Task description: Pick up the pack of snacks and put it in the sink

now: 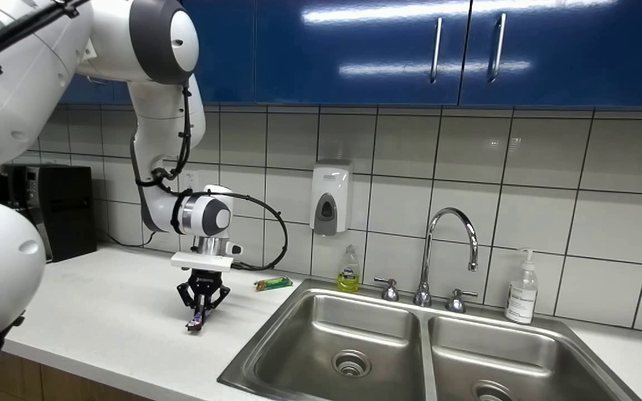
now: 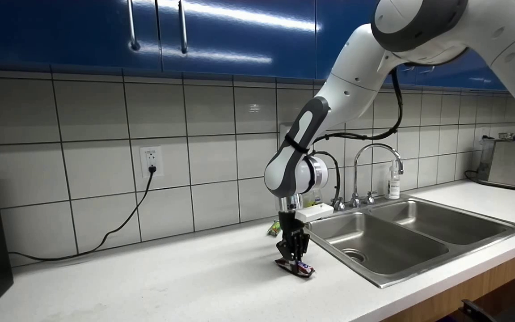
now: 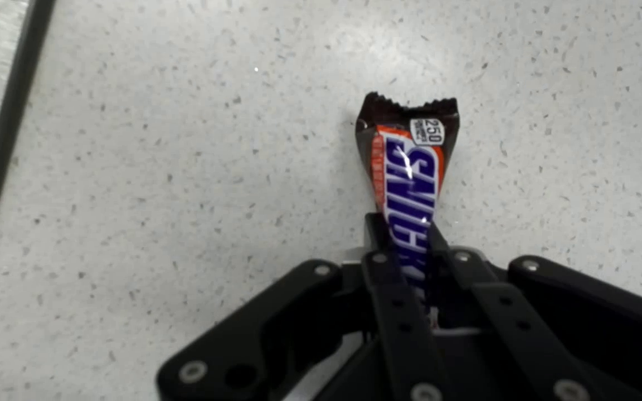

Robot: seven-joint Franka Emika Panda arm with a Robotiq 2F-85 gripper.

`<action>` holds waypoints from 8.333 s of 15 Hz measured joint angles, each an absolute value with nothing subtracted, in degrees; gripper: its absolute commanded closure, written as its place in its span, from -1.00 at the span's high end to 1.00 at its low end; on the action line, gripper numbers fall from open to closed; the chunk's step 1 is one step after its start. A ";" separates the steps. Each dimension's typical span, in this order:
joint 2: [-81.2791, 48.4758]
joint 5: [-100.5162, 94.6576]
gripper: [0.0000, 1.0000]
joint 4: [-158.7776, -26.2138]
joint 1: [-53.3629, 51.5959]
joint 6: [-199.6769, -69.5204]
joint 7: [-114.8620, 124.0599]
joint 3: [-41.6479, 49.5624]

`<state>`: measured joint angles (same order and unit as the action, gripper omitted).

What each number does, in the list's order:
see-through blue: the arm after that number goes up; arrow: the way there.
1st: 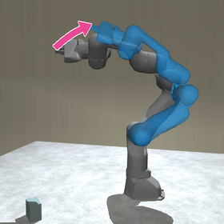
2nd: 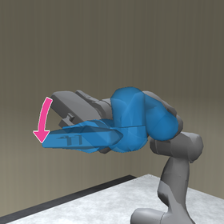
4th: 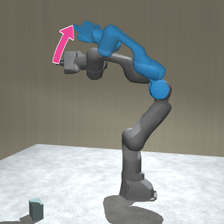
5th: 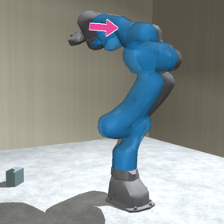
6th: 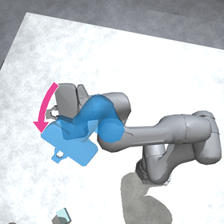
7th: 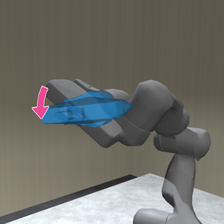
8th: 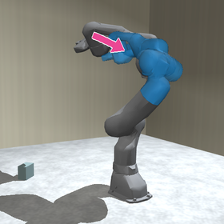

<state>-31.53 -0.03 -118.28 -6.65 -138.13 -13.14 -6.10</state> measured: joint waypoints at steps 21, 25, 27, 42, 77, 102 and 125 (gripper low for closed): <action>-21.05 1.99 -0.93 -123.08 1.42 -137.25 -9.13 0.41; -20.74 3.58 -0.93 -123.70 5.56 -137.28 -9.13 3.07; -20.87 4.19 -0.93 -123.84 7.19 -137.30 -9.13 4.35; -39.24 9.01 -0.93 -108.56 15.55 -139.49 -9.07 6.75; -58.53 8.24 1.00 -84.27 17.55 -137.10 -4.89 6.66; -15.82 -9.54 1.00 -137.46 9.53 -135.62 -8.00 6.84; 8.12 -9.68 1.00 -158.62 9.53 -144.41 -8.81 9.70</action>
